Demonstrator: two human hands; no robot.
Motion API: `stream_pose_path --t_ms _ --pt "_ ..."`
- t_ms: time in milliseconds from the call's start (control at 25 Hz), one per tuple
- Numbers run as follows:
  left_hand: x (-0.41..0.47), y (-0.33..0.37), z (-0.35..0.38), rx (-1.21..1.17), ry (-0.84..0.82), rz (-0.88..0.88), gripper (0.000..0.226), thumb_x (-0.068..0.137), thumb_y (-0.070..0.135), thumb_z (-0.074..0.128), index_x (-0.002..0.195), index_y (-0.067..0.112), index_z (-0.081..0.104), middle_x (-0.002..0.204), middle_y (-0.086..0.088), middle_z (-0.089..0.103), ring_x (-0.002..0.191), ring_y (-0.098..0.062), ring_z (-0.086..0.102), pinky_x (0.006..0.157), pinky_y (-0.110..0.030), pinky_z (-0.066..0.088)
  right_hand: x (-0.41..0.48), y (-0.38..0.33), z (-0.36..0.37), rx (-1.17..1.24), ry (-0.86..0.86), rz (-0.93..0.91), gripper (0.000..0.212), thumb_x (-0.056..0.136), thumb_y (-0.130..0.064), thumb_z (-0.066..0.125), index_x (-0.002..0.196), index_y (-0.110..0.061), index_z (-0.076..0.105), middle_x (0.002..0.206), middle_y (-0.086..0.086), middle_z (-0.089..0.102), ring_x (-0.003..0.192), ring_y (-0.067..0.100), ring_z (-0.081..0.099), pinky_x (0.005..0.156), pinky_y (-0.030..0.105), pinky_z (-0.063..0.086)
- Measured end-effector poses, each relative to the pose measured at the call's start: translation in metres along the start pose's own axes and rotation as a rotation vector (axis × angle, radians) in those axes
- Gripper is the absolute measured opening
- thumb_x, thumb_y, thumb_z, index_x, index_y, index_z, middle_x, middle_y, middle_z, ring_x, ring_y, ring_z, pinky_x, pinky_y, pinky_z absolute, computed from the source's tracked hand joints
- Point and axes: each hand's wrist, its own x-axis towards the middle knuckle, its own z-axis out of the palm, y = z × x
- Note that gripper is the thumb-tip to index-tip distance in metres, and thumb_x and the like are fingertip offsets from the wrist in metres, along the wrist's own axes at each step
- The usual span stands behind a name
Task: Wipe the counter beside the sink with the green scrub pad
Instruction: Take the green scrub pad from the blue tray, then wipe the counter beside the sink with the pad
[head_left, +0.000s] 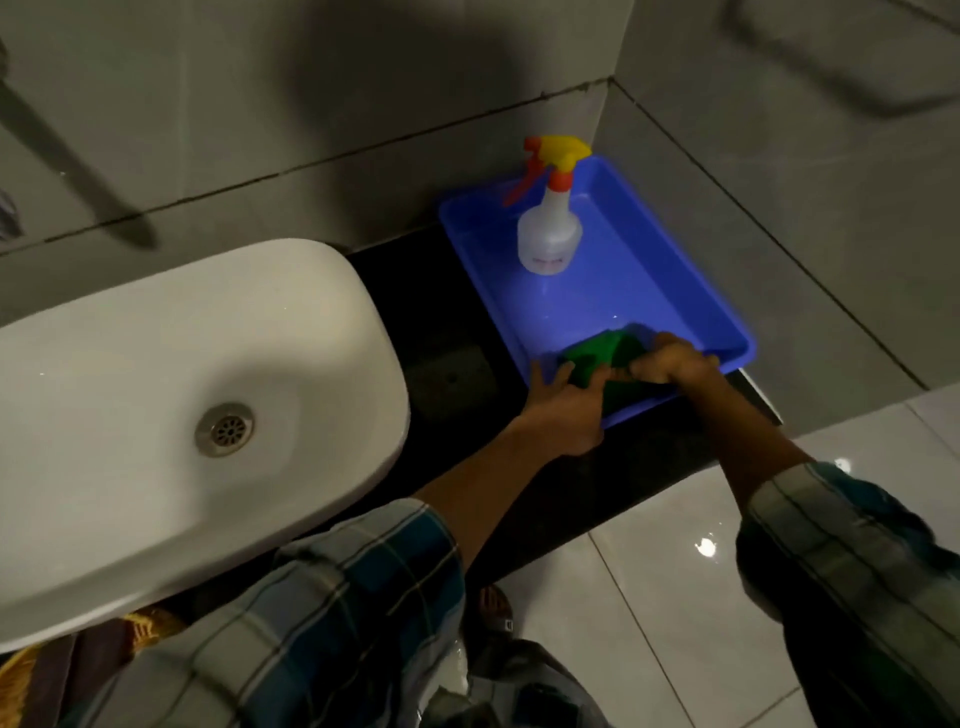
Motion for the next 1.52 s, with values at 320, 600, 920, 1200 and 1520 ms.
stream_pose_path --t_ms 320,600,920,1200,1520 --pt "-0.035 -0.028 -0.022 -0.250 0.564 -0.031 0.044 0.077 0.009 0.056 0.120 0.013 0.059 0.119 -0.014 0.065 0.120 -0.035 0.050 0.102 -0.048 0.039 -0.031 -0.033 -0.007 0.790 0.026 -0.110 0.048 0.064 -0.009 0.079 0.108 -0.001 0.065 0.092 0.013 0.067 0.063 0.018 0.061 0.050 0.025 0.047" --pt "-0.190 -0.129 -0.069 -1.065 0.947 -0.253 0.044 0.083 0.042 0.065 0.122 0.024 0.056 0.111 -0.003 0.071 0.091 -0.017 0.071 0.078 -0.034 0.058 -0.169 -0.151 -0.010 1.420 -0.470 -0.590 0.027 0.081 -0.006 0.049 0.099 -0.008 0.070 0.085 0.007 0.078 0.076 0.019 0.073 0.069 0.029 0.062" --pt "-0.468 -0.285 0.011 -1.104 1.269 -0.527 0.026 0.079 0.036 0.072 0.101 0.027 0.066 0.096 0.001 0.071 0.089 -0.018 0.070 0.073 -0.040 0.062 -0.358 -0.370 0.146 0.862 -0.413 -0.925 0.049 0.074 -0.014 0.079 0.117 -0.023 0.057 0.097 0.009 0.072 0.079 0.017 0.073 0.062 0.025 0.059" --pt "-0.582 -0.401 0.148 -0.837 1.028 -1.099 0.041 0.082 0.052 0.061 0.104 0.018 0.066 0.095 -0.004 0.072 0.087 -0.019 0.066 0.065 -0.028 0.047 -0.416 -0.527 0.327 0.181 -0.096 -1.207 0.038 0.081 -0.014 0.071 0.118 -0.019 0.064 0.123 0.015 0.056 0.110 0.029 0.059 0.090 0.026 0.045" --pt "-0.652 -0.480 0.243 -0.223 0.794 -1.266 0.065 0.091 0.060 0.024 0.144 0.024 0.034 0.157 -0.012 0.030 0.147 -0.028 0.020 0.117 -0.053 0.017 -0.416 -0.546 0.450 -0.340 0.088 -1.165 0.078 0.092 -0.064 0.020 0.152 -0.018 0.003 0.163 0.006 -0.004 0.149 0.023 -0.010 0.117 0.054 -0.005"
